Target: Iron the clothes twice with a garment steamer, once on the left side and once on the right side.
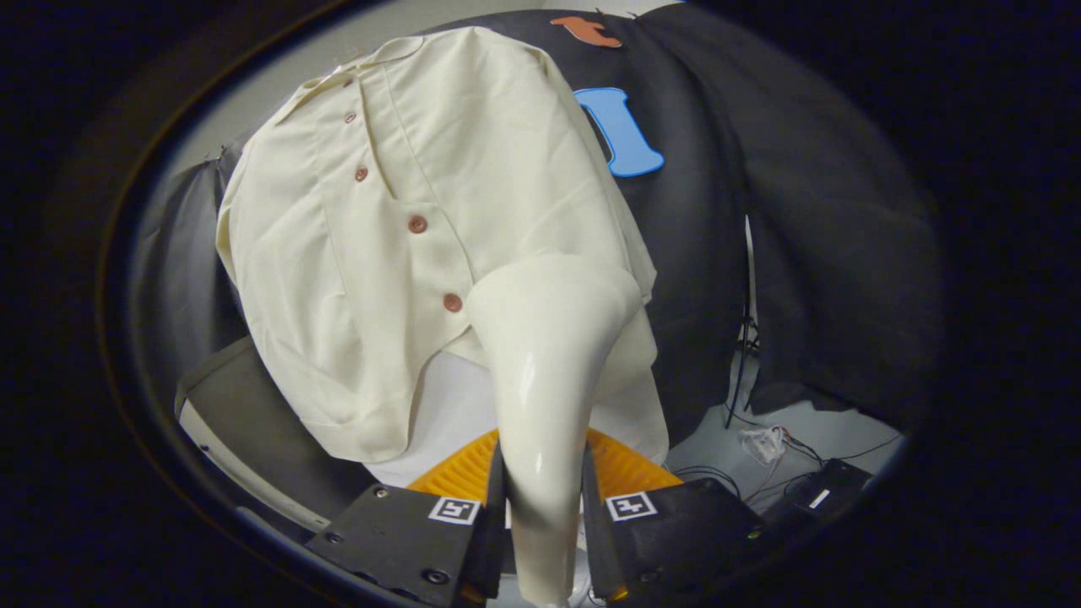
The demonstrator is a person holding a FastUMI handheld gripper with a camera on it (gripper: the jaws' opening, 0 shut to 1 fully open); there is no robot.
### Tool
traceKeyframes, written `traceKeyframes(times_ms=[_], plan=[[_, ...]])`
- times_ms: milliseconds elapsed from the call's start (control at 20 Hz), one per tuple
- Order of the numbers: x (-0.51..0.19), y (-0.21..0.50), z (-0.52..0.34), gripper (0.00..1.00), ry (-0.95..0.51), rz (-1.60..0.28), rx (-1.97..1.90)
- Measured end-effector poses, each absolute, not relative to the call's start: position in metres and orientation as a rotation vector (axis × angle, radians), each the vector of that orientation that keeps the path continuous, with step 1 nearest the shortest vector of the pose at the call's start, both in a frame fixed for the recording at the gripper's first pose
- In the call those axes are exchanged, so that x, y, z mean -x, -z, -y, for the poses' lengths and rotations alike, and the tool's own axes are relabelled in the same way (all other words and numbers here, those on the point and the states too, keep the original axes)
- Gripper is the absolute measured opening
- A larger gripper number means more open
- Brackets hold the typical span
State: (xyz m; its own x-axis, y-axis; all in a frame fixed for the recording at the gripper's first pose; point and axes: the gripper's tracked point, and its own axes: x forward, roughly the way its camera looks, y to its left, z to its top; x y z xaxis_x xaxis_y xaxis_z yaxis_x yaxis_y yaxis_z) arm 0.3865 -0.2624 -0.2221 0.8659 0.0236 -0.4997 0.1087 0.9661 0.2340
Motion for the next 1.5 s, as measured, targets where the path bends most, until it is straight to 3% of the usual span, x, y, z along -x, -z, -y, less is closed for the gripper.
traceKeyframes(times_ms=[500,900,1000,1500], plan=[[-0.341,0.152,0.215,0.40,0.055,-0.429,-0.206],[-0.295,0.051,0.152,0.40,0.106,-0.151,-0.068],[-0.273,0.025,0.115,0.40,0.057,-0.068,-0.063],[-0.196,0.025,-0.009,0.40,-0.051,-0.103,0.074]])
